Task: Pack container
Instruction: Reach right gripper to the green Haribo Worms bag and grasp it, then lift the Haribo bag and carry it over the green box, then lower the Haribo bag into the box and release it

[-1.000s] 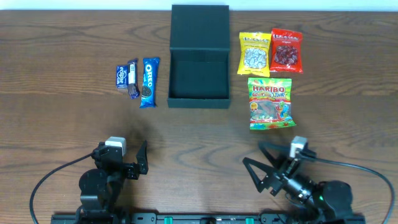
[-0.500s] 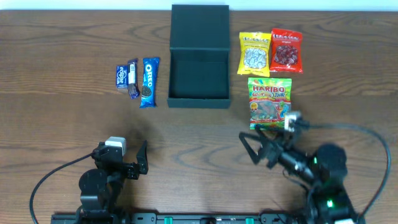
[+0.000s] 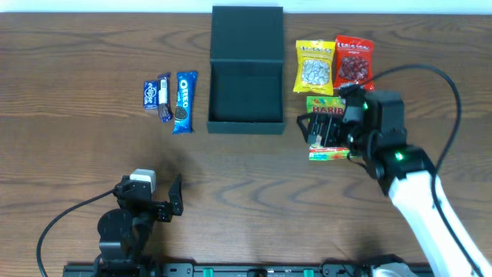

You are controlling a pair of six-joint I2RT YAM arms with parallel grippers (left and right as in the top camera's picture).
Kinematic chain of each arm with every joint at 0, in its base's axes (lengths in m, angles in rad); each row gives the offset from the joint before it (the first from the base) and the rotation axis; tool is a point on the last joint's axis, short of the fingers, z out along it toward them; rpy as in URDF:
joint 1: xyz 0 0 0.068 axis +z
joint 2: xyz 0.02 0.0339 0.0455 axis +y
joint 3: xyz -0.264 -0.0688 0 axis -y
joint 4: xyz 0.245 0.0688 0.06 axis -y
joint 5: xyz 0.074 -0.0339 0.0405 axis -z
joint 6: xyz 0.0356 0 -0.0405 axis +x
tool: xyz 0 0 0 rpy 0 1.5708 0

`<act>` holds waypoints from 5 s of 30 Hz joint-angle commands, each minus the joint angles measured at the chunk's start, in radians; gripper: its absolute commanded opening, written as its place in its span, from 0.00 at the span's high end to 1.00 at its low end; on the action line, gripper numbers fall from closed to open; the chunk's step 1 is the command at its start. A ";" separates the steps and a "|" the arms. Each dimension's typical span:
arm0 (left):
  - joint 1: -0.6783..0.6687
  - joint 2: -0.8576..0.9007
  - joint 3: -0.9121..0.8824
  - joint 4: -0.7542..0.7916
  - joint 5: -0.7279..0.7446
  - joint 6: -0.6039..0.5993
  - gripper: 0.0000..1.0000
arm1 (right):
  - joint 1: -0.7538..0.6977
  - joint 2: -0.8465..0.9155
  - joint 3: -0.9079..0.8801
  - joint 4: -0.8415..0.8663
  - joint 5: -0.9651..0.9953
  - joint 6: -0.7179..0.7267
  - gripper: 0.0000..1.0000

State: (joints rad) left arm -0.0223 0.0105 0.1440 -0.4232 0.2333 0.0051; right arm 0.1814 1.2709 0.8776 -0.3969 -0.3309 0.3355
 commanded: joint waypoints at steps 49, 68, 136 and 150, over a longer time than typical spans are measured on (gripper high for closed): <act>0.000 -0.007 -0.020 -0.003 0.011 0.018 0.05 | 0.086 0.015 0.072 0.077 0.309 -0.227 0.99; 0.000 -0.007 -0.020 -0.003 0.011 0.018 0.05 | 0.239 0.201 0.072 0.615 -0.102 -0.864 0.99; 0.000 -0.007 -0.020 -0.003 0.011 0.018 0.05 | 0.280 0.460 0.576 0.029 0.117 -0.622 0.01; 0.000 -0.007 -0.020 -0.003 0.022 0.016 0.05 | 0.267 0.357 0.576 -0.272 0.117 -0.540 0.07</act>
State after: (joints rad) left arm -0.0223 0.0101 0.1440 -0.4229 0.2344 0.0051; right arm 0.4610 1.6279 1.4452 -0.6514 -0.2085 -0.2371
